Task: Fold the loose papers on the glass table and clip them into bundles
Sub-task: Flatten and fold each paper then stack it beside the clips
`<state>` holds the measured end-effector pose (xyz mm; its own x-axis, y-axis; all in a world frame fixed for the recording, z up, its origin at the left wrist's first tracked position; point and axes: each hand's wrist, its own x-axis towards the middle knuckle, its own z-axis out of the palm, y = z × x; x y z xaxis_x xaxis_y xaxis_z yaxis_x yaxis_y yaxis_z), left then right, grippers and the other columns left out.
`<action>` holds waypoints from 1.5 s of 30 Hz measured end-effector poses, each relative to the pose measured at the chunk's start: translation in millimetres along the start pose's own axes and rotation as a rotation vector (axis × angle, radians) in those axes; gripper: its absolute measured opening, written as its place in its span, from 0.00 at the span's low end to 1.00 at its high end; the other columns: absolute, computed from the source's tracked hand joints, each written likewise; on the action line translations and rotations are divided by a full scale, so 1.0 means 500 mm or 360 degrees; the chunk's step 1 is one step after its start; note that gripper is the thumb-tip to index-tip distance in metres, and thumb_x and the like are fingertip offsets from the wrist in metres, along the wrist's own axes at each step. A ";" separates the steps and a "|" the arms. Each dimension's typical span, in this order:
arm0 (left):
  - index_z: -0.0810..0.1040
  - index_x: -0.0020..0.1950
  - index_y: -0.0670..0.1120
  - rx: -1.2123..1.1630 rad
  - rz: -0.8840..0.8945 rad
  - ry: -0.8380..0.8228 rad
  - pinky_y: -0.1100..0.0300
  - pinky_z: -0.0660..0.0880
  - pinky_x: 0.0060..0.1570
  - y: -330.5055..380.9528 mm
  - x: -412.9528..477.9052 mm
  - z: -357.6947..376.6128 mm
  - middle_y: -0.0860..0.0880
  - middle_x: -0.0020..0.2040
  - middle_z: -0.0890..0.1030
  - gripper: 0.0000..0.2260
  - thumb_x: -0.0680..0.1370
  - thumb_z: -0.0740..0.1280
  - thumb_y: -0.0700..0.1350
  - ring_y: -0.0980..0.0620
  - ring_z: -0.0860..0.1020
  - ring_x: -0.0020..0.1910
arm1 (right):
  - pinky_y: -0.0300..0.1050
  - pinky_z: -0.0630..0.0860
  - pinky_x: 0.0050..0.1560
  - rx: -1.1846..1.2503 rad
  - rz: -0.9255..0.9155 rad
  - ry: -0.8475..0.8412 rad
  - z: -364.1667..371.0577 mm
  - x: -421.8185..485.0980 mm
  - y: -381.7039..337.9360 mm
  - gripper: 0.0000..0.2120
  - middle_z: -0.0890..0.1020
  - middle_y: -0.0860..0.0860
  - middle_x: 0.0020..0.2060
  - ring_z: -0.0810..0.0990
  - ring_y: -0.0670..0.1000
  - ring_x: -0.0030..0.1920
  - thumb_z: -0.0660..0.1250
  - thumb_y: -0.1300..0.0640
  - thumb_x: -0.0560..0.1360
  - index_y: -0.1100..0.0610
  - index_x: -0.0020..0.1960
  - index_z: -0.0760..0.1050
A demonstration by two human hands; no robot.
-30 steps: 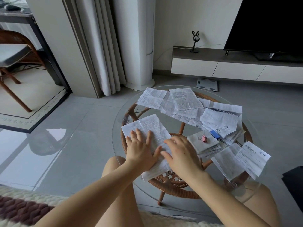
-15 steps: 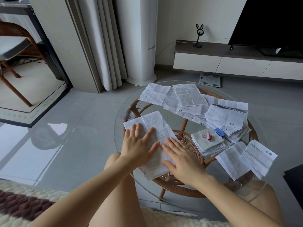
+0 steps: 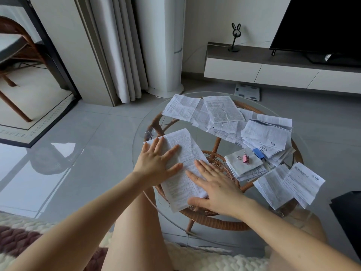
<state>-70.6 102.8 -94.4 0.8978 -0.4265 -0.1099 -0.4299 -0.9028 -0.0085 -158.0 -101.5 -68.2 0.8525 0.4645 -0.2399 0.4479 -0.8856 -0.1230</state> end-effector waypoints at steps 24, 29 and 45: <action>0.81 0.54 0.43 -0.1003 -0.0697 -0.0105 0.60 0.70 0.38 -0.087 0.120 -0.101 0.46 0.49 0.78 0.10 0.74 0.69 0.43 0.49 0.74 0.45 | 0.44 0.29 0.69 -0.0078 0.0015 -0.0172 -0.007 0.013 0.000 0.48 0.31 0.54 0.72 0.26 0.50 0.70 0.31 0.25 0.60 0.45 0.75 0.34; 0.82 0.50 0.41 -0.0837 -0.0583 -0.0095 0.61 0.69 0.33 -0.087 0.125 -0.093 0.45 0.45 0.80 0.08 0.75 0.70 0.45 0.48 0.75 0.43 | 0.45 0.29 0.69 -0.0088 0.0030 -0.0170 -0.004 0.014 0.000 0.45 0.31 0.55 0.73 0.28 0.51 0.72 0.31 0.26 0.61 0.44 0.73 0.31; 0.82 0.48 0.40 -0.0713 -0.0510 0.0166 0.64 0.67 0.30 -0.079 0.125 -0.069 0.44 0.45 0.82 0.08 0.77 0.63 0.39 0.49 0.74 0.39 | 0.51 0.28 0.70 -0.0153 -0.0010 -0.0099 -0.026 0.010 0.008 0.43 0.36 0.52 0.75 0.28 0.47 0.69 0.42 0.26 0.67 0.44 0.76 0.41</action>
<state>5.6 110.0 -66.5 0.9913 -0.1097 -0.0724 -0.0719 -0.9136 0.4003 -148.4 -102.5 -57.4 0.8324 0.4666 -0.2989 0.4798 -0.8768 -0.0327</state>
